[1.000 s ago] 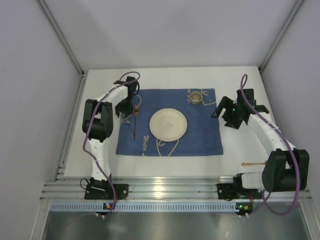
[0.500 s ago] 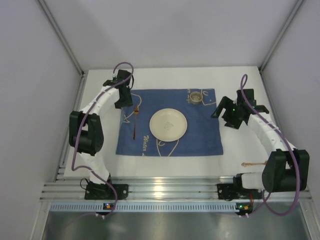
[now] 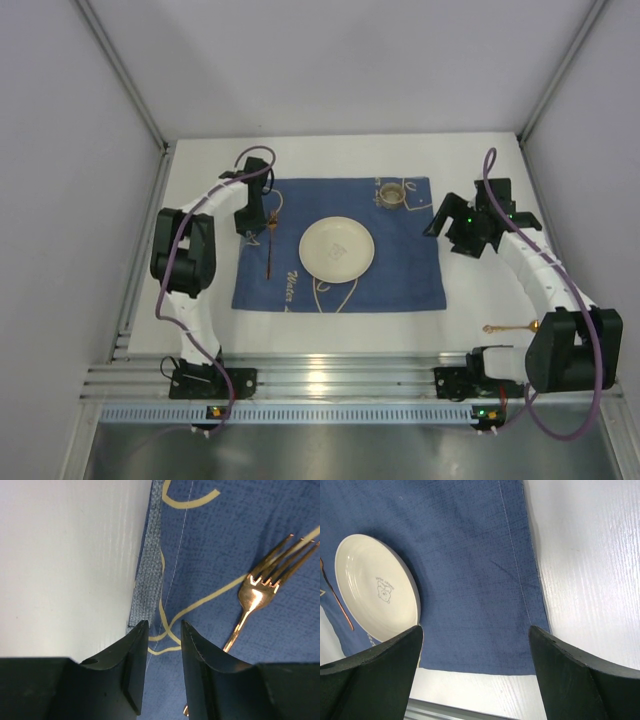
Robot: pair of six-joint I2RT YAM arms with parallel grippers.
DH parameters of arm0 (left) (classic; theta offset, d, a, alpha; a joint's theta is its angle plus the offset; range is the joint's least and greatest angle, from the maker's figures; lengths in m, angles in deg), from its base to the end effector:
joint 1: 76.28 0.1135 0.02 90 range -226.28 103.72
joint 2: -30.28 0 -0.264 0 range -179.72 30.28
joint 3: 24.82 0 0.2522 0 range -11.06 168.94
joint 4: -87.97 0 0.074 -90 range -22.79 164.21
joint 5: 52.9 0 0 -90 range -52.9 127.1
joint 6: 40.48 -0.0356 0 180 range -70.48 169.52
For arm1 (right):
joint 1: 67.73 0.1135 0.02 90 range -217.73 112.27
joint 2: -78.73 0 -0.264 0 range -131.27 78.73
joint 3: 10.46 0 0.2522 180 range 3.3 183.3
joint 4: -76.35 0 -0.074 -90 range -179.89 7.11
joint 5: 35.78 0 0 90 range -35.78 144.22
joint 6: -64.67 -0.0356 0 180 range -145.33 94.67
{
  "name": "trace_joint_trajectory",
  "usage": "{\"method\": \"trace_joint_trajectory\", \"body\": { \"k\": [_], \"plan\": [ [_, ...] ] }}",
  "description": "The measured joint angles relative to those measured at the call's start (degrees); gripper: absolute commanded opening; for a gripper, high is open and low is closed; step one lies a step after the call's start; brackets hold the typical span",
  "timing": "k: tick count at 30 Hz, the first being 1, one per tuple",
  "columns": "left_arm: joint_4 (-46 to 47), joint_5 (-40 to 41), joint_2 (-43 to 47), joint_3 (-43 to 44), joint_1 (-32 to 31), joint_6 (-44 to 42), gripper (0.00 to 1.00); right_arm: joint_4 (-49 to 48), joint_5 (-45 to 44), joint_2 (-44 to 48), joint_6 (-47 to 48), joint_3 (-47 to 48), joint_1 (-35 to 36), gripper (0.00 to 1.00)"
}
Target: Set the dinner table for one person
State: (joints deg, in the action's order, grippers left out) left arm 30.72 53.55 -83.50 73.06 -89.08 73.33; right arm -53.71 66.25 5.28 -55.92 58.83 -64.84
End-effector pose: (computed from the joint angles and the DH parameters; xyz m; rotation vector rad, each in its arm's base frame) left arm 0.3926 -0.0789 0.1825 -0.3240 2.7449 0.2507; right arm 0.2594 0.0205 0.2601 0.5272 2.5030 0.4965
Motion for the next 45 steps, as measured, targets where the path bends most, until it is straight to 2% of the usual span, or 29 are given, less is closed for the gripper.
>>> {"method": "trace_joint_trajectory", "body": {
  "k": [4, 7, 9, 15, 21, 22, 23, 25, 26, 31, 36, 41, 45],
  "plan": [
    [0.2, 1.2, -1.7, 0.2, 0.0, 0.0, 0.37, 0.5, 0.0, 0.0, 0.4, 0.0, 0.0, 0.87],
    [0.2, 1.7, -2.5, 0.5, 0.0, 0.0, 0.2, 0.8, 0.0, 0.0, 0.6, 0.0, 0.0, 0.87],
    [0.2, 2.1, -3.3, 1.3, -0.1, -0.1, 0.0, 0.9, 0.0, -0.1, 0.9, 0.1, 0.0, 0.87],
    [0.0, 3.8, -4.5, 3.1, -0.4, -0.7, 0.0, 1.4, 0.0, -0.4, 1.1, 0.1, 0.0, 0.87],
    [-2.7, 11.6, -4.5, 5.7, -2.0, -0.7, 0.0, 1.4, -0.1, -1.4, 1.2, 0.1, 0.0, 0.87],
    [-3.3, 13.4, -4.5, 6.4, -2.3, -0.6, 0.03, 1.4, -0.2, -1.6, 1.3, 0.1, 0.0, 0.87],
    [-3.8, 15.0, -4.5, 7.0, -2.6, -0.5, 0.29, 1.4, -0.2, -1.7, 1.3, 0.1, 0.0, 0.87],
    [-4.9, 18.4, -4.5, 7.9, -3.0, -0.5, 0.62, 1.4, -0.2, -1.9, 1.5, 0.1, 0.0, 0.87],
    [-5.4, 20.2, -4.5, 8.2, -3.1, -0.2, 0.98, 1.4, -0.2, -2.1, 1.5, 0.1, 0.0, 0.87],
    [-8.0, 25.6, -4.5, 8.5, -2.9, 1.7, 0.98, 1.3, -0.2, -2.2, 1.5, 0.1, 0.0, 0.87],
    [-8.9, 26.3, -4.5, 8.5, -2.8, 2.1, 0.97, 1.3, -0.2, -2.2, 1.5, 0.1, 0.0, 0.87],
    [-8.7, 22.8, -4.3, 8.5, -2.3, 2.0, 0.96, 1.3, -0.4, -2.0, 1.6, 0.1, 0.0, 0.87],
    [-7.0, 14.8, -0.8, 6.6, -0.9, 2.0, 0.97, 2.8, -2.6, -1.4, 2.6, 0.9, 0.0, 0.89]
  ]
}}
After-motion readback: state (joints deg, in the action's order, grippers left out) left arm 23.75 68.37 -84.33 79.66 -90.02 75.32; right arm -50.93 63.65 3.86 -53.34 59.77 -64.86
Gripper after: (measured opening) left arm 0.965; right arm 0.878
